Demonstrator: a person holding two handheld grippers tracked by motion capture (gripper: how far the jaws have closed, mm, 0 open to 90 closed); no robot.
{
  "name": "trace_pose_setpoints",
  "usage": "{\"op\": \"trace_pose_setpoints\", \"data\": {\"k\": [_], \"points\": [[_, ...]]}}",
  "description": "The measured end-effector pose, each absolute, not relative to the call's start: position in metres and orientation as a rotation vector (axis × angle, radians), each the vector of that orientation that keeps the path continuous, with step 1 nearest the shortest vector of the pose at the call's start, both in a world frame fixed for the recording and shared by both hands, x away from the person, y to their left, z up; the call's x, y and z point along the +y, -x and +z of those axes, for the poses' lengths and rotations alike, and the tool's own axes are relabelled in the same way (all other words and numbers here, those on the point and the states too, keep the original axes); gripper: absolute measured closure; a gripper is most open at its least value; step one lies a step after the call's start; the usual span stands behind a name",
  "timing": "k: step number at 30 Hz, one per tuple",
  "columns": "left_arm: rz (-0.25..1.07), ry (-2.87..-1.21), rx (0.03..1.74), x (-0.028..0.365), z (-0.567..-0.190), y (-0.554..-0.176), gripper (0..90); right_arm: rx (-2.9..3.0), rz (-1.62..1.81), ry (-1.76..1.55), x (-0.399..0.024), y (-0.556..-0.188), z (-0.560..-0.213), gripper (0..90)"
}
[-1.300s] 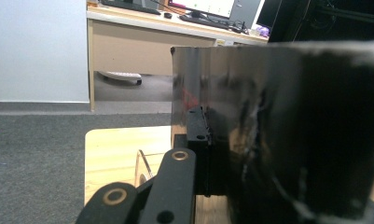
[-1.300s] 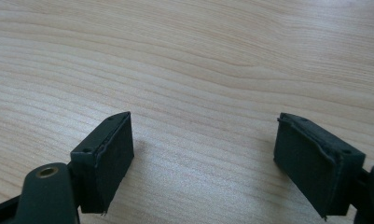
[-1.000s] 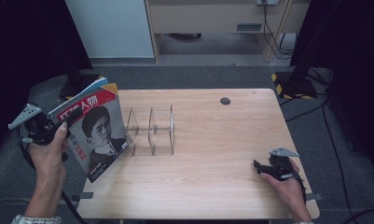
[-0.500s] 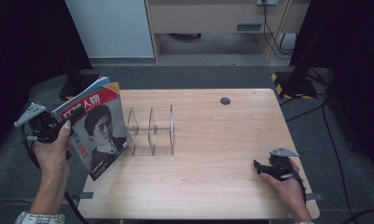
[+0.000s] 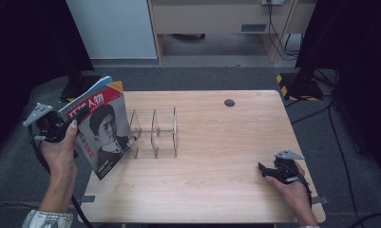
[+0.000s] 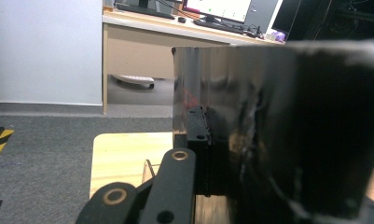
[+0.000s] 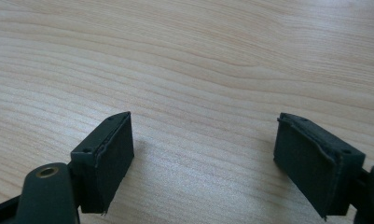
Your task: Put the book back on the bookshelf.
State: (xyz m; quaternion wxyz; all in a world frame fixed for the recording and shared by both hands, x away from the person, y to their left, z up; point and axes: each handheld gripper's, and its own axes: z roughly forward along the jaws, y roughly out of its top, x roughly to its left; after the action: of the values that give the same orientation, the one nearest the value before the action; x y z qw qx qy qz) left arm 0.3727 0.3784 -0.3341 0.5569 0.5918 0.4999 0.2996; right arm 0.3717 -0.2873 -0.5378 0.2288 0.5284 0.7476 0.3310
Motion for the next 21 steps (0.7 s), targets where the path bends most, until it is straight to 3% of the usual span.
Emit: {"op": "trace_pose_setpoints", "data": {"k": [21], "points": [[0.766, -1.402, 1.196, 0.366, -0.346, -0.384, 86.3, 2.064, 0.911, -1.45, -0.287, -0.372, -0.538, 20.1]]}}
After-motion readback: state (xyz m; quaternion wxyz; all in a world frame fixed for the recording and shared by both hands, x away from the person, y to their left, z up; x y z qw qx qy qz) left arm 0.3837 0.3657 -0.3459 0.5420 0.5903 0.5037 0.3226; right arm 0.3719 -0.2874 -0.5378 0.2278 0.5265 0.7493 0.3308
